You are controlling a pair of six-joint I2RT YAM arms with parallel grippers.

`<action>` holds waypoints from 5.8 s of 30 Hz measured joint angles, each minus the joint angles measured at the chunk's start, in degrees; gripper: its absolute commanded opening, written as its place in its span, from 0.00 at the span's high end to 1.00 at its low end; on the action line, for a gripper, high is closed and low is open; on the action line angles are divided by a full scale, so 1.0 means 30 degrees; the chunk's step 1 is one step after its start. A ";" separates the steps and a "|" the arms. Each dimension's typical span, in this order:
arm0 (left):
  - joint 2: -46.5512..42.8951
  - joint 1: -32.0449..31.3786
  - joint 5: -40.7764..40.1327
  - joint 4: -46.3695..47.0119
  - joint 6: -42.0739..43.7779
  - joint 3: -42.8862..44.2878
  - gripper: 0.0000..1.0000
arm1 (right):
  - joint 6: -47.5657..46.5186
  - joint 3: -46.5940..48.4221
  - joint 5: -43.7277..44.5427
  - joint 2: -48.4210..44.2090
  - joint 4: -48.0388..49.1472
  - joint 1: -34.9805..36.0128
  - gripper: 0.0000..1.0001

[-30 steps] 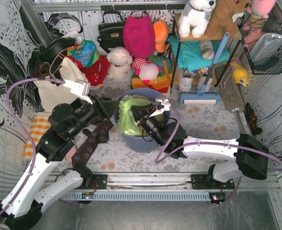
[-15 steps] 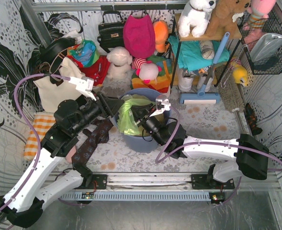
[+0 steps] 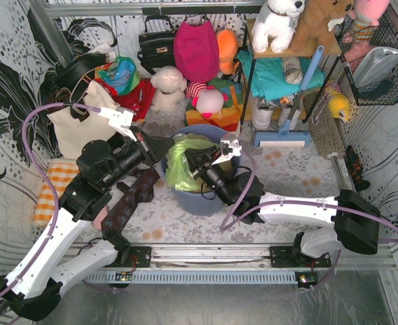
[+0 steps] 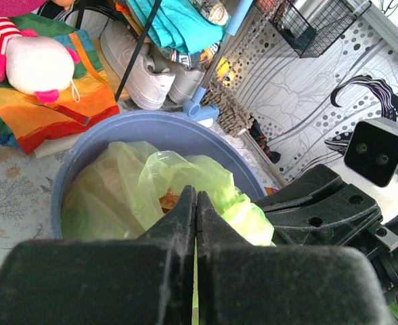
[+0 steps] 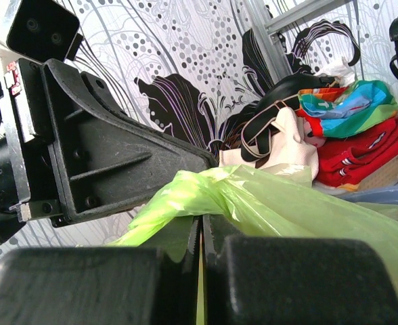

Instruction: Tie the trash bag

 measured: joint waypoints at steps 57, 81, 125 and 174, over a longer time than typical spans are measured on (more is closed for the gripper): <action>0.0634 0.0000 -0.1086 0.2426 0.1377 0.1647 1.00 | 1.0010 0.1814 -0.6171 -0.6251 -1.5467 0.0000 0.45; 0.0707 0.0000 -0.1158 0.2521 0.1537 0.1661 1.00 | 1.1613 0.2747 -0.6280 -0.5588 -1.4826 -0.0109 1.00; 0.3381 0.0000 0.2637 -0.2696 -0.0109 0.4787 0.40 | 1.0652 0.4656 -0.1268 -0.9027 -2.8028 -0.0146 1.00; 0.4204 -0.0007 0.0510 -0.2718 0.1100 0.4852 1.00 | 0.8765 1.8688 0.5785 -0.2288 -4.0865 -0.0138 1.00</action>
